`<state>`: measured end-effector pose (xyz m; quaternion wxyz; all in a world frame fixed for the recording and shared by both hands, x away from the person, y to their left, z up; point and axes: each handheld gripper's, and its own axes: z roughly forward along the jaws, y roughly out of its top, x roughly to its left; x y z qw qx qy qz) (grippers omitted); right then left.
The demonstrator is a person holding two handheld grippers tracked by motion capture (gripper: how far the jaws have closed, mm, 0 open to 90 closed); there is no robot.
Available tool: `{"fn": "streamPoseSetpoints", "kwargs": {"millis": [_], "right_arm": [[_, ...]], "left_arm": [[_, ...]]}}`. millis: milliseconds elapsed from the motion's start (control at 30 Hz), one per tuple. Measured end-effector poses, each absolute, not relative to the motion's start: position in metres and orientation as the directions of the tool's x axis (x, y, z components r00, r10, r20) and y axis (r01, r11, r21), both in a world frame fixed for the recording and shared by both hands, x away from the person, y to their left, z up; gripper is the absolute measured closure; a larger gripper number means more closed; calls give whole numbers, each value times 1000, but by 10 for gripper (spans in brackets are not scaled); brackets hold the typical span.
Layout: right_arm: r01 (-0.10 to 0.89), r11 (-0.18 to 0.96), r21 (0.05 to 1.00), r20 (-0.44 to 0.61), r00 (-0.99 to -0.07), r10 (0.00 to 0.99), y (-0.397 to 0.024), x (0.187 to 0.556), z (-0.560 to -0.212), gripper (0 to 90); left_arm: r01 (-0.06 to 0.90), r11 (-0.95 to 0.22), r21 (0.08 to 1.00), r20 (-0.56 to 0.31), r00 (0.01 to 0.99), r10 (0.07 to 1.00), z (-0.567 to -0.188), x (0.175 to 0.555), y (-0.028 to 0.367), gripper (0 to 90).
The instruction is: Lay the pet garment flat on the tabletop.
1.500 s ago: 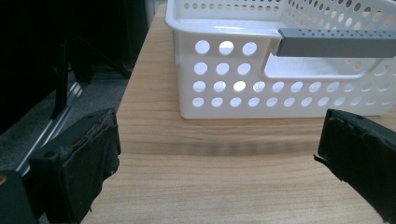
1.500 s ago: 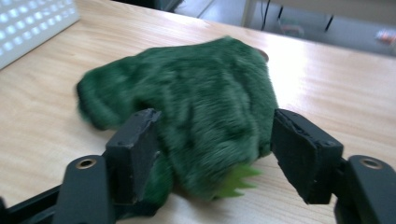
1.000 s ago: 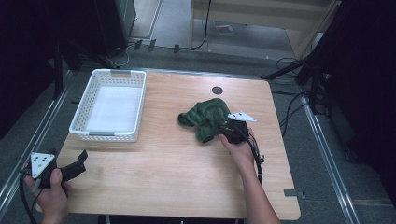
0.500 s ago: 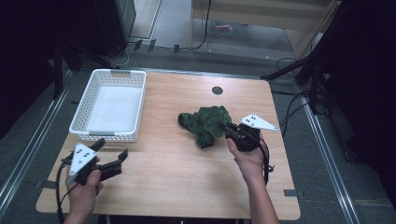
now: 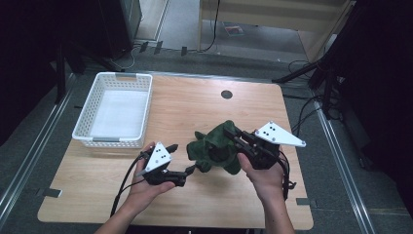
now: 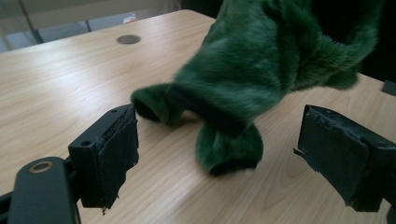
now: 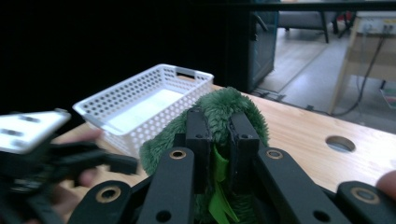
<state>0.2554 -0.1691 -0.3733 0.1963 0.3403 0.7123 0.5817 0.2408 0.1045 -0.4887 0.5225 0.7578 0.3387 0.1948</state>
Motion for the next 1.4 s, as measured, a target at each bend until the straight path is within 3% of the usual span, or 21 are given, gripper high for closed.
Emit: {"fn": "streamPoseSetpoints", "kwargs": {"millis": [133, 267, 300, 333, 367, 400, 433, 533, 700, 800, 867, 900, 967, 1000, 1033, 1067, 1100, 1133, 1200, 1233, 1400], "right_arm": [[241, 76, 968, 131, -735, 665, -169, 243, -360, 826], [231, 76, 970, 134, -767, 628, -167, 236, -352, 823], [219, 83, 972, 122, -776, 619, -167, 233, -350, 823], [203, 90, 975, 105, -780, 617, -166, 227, -345, 819], [203, 90, 975, 105, -780, 617, -166, 227, -345, 819], [186, 85, 979, 94, -779, 620, -167, 221, -339, 816], [176, 85, 981, 86, -777, 623, -168, 219, -337, 816], [171, 73, 983, 88, -773, 628, -170, 212, -331, 816], [110, 55, 992, 53, -786, 616, -175, 187, -307, 812], [85, 56, 995, 32, -787, 616, -172, 178, -301, 807], [93, 94, 991, 9, -758, 652, -166, 186, -309, 805], [148, 124, 981, 22, -724, 690, -160, 209, -331, 806], [175, 132, 976, 31, -706, 707, -158, 220, -342, 807], [290, 109, 951, 117, -662, 740, -154, 252, -379, 811], [344, 94, 934, 163, -645, 746, -154, 268, -399, 810], [344, 94, 934, 163, -645, 746, -154, 268, -399, 810], [374, 79, 924, 190, -628, 755, -153, 282, -419, 805], [467, 42, 883, 283, -603, 746, -153, 306, -454, 739], [481, 42, 875, 292, -597, 747, -153, 311, -462, 719], [489, 52, 871, 290, -596, 749, -154, 317, -472, 750], [427, 120, 896, 212, -650, 730, -153, 312, -472, 823]], "left_arm": [[277, -251, 928, -40, 741, 671, -487, 247, 100, 164], [243, -226, 943, -29, 740, 672, -482, 248, 106, 439], [235, -207, 950, -39, 743, 668, -480, 246, 108, 439], [223, -202, 954, -36, 751, 659, -478, 244, 110, 579], [213, -196, 957, -36, 760, 649, -476, 242, 112, 579], [186, -179, 966, -40, 792, 609, -470, 236, 117, 706], [173, -167, 971, -43, 807, 589, -466, 231, 119, 741], [149, -149, 978, -47, 845, 533, -455, 221, 122, 794], [70, -134, 989, -25, 951, 307, -424, 190, 123, 804], [85, -129, 988, -45, 956, 290, -418, 187, 122, 799], [148, -130, 980, -100, 943, 318, -427, 198, 124, 791], [203, -134, 970, -142, 921, 362, -438, 208, 125, 789], [286, -152, 946, -196, 879, 436, -458, 222, 126, 789], [325, -173, 930, -206, 849, 487, -471, 229, 126, 790], [389, -207, 897, -207, 787, 581, -496, 242, 125, 790], [389, -207, 897, -207, 787, 581, -496, 242, 125, 791], [440, -211, 873, -227, 749, 622, -510, 249, 126, 791], [478, -206, 854, -244, 717, 653, -519, 254, 127, 790], [526, -184, 830, -262, 660, 704, -531, 261, 130, 792], [584, -167, 795, -290, 607, 740, -541, 266, 134, 792], [623, -139, 770, -319, 564, 762, -550, 271, 140, 785]]}}
